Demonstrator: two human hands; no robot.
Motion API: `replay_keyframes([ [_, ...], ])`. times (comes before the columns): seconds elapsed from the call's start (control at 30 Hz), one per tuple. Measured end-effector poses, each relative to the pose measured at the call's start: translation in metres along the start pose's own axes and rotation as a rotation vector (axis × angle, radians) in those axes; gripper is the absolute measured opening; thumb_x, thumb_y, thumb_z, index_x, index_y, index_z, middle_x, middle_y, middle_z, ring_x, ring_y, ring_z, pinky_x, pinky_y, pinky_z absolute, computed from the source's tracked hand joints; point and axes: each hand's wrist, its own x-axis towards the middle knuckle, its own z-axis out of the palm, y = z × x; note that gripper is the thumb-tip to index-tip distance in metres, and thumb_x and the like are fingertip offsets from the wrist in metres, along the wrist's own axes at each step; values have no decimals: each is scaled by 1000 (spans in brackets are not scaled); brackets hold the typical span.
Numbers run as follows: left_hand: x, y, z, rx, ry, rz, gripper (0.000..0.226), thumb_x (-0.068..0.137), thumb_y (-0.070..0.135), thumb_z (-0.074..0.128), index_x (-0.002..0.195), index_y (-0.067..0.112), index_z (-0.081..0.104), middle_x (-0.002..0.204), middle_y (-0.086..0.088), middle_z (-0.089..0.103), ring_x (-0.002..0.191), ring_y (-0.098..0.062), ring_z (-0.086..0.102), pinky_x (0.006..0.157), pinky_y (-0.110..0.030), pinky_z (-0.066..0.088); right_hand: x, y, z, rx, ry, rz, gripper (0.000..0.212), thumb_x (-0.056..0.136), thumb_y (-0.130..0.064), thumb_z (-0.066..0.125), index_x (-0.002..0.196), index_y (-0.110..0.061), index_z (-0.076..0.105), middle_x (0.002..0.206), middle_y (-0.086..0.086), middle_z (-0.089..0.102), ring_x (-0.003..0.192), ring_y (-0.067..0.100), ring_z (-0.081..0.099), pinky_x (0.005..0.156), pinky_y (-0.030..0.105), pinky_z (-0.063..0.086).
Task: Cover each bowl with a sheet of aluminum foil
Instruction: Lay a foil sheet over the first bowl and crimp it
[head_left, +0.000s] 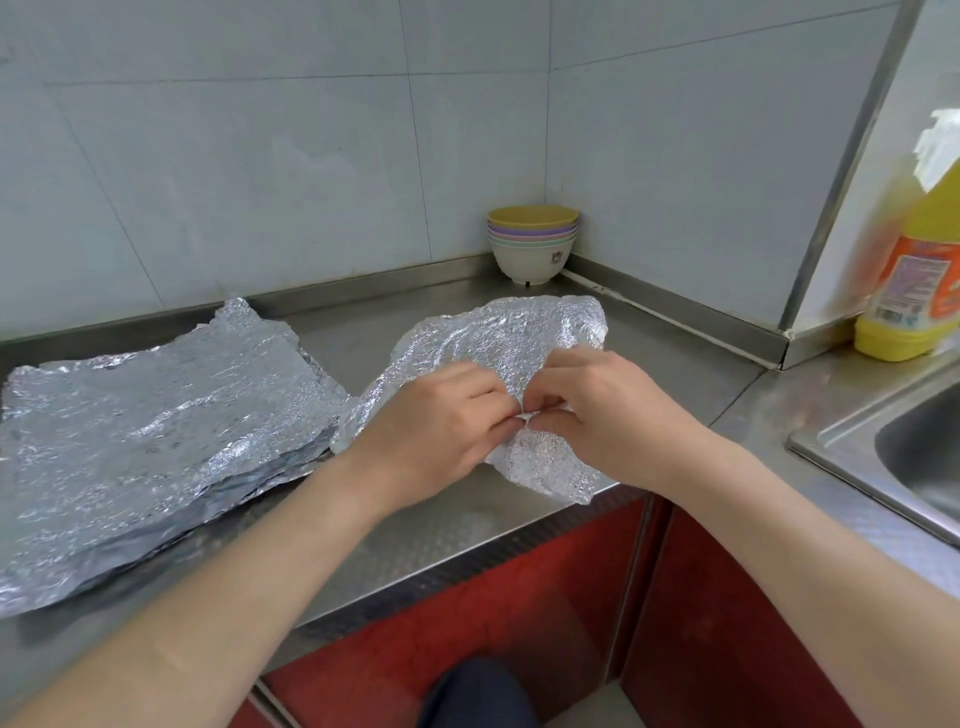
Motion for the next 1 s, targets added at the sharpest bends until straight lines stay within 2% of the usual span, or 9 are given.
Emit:
replay_keyframes([
  [0.1, 2, 3, 0, 24, -37, -1, 27, 94, 28, 52, 86, 8, 68, 79, -3, 60, 71, -22, 55, 65, -35, 48, 1, 3, -2, -22, -21, -22, 12, 75, -10, 79, 80, -14, 69, 76, -1, 59, 72, 20, 53, 63, 31, 39],
  [0.23, 9, 16, -11, -105, -139, -163, 37, 91, 40, 43, 91, 18, 72, 82, 3, 62, 80, -17, 58, 69, -38, 51, 1, 11, -20, 108, -111, 41, 11, 75, -10, 80, 82, -16, 74, 79, -6, 62, 73, 8, 55, 73, 27, 47],
  [0.3, 13, 20, -23, -164, -193, -241, 30, 94, 38, 48, 102, 23, 73, 91, 5, 66, 87, -14, 59, 79, -36, 50, 0, 19, -29, 123, -173, 84, 16, 76, -11, 79, 88, -22, 76, 88, -11, 65, 77, 0, 57, 79, 15, 44],
  [0.37, 18, 19, -36, -310, -191, -356, 22, 94, 28, 58, 113, 26, 70, 101, 9, 69, 92, -8, 61, 87, -27, 48, -4, 25, -35, 162, -186, 135, 19, 80, -15, 77, 94, -27, 76, 97, -14, 67, 88, 0, 61, 85, 20, 45],
  [0.5, 24, 9, -43, -503, -80, -503, 16, 87, 20, 69, 100, 27, 76, 92, 14, 72, 83, 1, 65, 79, -19, 52, -5, 17, -31, 273, -87, 184, 9, 82, -27, 75, 90, -26, 77, 94, -14, 69, 87, 0, 61, 77, 11, 42],
  [0.63, 15, 4, -26, -501, -182, -493, 6, 80, 23, 77, 86, 21, 79, 83, 8, 70, 72, -3, 62, 70, -27, 50, -5, 6, -15, 176, -77, 140, 9, 79, -22, 78, 87, -23, 77, 86, -11, 68, 80, 4, 60, 72, 9, 40],
  [0.8, 3, 1, -19, -493, -106, -407, 11, 78, 27, 78, 88, 22, 79, 83, 12, 69, 75, -3, 63, 70, -24, 50, -7, 5, -7, 89, -12, 76, 9, 77, -15, 79, 85, -18, 76, 82, -6, 68, 82, 15, 60, 76, 31, 48],
  [0.93, 1, 4, -10, -207, -38, -171, 15, 83, 28, 69, 89, 17, 76, 81, 6, 67, 74, -11, 61, 70, -32, 53, -5, 12, -7, 134, -26, 80, 10, 75, -9, 80, 81, -16, 76, 77, -9, 65, 72, 4, 51, 70, 11, 39],
  [1.0, 3, 12, -2, -46, -30, -74, 8, 85, 18, 68, 86, 12, 71, 79, 0, 64, 72, -19, 58, 65, -36, 52, -5, 18, -11, 179, -53, 99, 12, 74, -6, 80, 80, -14, 75, 77, -8, 65, 73, 6, 54, 70, 11, 41],
])
